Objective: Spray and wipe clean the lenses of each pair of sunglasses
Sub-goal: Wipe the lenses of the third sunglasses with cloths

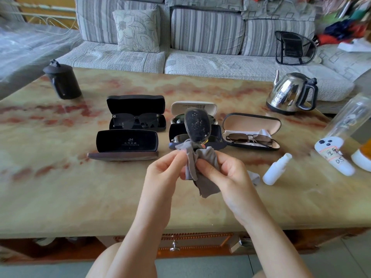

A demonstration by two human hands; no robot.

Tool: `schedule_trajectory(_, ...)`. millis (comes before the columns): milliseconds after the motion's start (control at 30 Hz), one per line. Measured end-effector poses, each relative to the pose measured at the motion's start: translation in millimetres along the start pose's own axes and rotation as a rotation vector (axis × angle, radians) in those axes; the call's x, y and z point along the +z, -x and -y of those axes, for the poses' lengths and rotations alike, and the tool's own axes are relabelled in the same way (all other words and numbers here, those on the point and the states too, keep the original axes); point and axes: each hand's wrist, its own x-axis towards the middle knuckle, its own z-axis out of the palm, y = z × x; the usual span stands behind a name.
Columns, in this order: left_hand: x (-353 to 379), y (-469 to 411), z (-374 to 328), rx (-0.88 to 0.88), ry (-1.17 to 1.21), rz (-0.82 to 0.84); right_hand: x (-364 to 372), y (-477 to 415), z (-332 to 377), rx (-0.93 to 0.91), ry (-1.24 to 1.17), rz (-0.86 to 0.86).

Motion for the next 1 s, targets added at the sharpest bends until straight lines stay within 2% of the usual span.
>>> schedule_trajectory(100, 5, 1, -2, 0.003, -0.003, -0.035, 1, 1, 0, -0.008, 0.099, 0.053)
schedule_trajectory(200, 9, 0, -4, 0.031, -0.024, -0.144, 4, 3, 1, -0.026, 0.174, 0.117)
schedule_trajectory(333, 11, 0, -3, 0.088, -0.044, -0.246, 6, 4, 6, -0.055, 0.131, 0.153)
schedule_trajectory(533, 10, 1, -4, 0.165, -0.064, -0.251, 6, 7, 10, -0.034, 0.02, 0.188)
schedule_trajectory(733, 12, 1, -2, 0.188, -0.113, -0.189, 7, 6, 10, -0.024, 0.018, 0.136)
schedule_trajectory(867, 11, 2, -4, 0.125, -0.122, -0.178, 7, 6, 8, -0.024, 0.083, 0.088)
schedule_trajectory(1000, 8, 0, -3, 0.069, -0.097, -0.238, 10, 6, 7, -0.038, 0.088, 0.09)
